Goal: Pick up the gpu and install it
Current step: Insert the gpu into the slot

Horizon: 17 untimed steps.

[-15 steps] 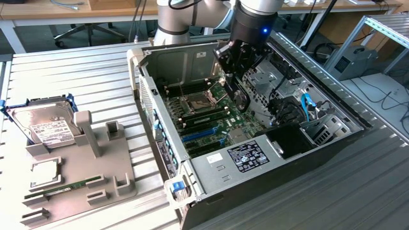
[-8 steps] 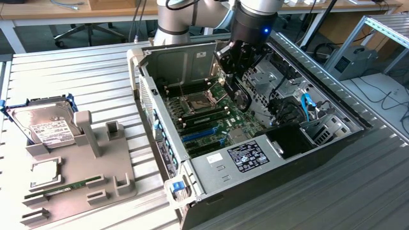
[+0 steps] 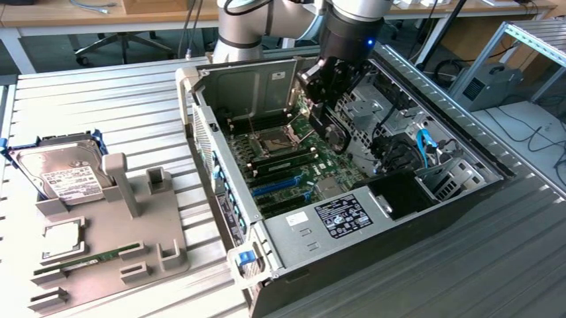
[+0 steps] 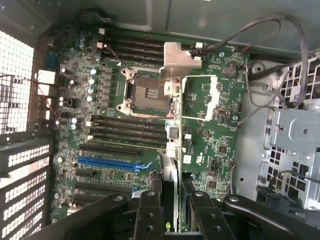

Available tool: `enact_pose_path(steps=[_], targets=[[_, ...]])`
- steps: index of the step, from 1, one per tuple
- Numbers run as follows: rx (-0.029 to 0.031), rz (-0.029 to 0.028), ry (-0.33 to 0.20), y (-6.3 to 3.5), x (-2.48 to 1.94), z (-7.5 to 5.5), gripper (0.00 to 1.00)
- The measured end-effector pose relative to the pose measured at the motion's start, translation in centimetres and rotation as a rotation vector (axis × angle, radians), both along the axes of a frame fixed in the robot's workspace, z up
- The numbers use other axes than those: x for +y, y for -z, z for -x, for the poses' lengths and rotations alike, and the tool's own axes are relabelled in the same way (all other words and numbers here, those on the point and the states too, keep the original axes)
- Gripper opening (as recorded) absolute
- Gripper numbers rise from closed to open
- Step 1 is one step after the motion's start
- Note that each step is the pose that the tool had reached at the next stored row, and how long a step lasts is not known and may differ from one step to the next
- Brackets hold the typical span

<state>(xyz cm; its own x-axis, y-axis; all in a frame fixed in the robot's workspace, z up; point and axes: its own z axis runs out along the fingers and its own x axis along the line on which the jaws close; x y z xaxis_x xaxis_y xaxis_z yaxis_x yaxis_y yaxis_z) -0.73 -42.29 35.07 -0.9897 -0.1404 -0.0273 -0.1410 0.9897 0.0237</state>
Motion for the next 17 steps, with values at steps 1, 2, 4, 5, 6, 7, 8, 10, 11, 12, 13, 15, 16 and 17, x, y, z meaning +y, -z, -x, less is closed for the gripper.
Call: enact_pose_path(steps=[1,2,4,5,6,7,8,10,11,12,13,15,16,17], targets=[[0.0,0.0,-0.006,0.0,0.0,0.0,0.26],[0.0,0.0,-0.012,0.0,0.0,0.0,0.26],[0.0,0.0,-0.03,0.01,0.0,0.0,0.26],[0.0,0.0,-0.039,0.01,0.0,0.0,0.26],[0.0,0.0,-0.048,0.01,0.0,0.0,0.26],[0.0,0.0,-0.055,0.01,0.0,0.0,0.26],[0.0,0.0,-0.063,0.01,0.0,0.0,0.26],[0.0,0.0,-0.08,0.01,0.0,0.0,0.26],[0.0,0.0,-0.087,0.01,0.0,0.0,0.26],[0.0,0.0,-0.095,0.01,0.0,0.0,0.26],[0.0,0.0,-0.103,0.01,0.0,0.0,0.26],[0.0,0.0,-0.127,0.01,0.0,0.0,0.26],[0.0,0.0,-0.135,0.01,0.0,0.0,0.26],[0.0,0.0,-0.142,0.02,0.0,0.0,0.26]])
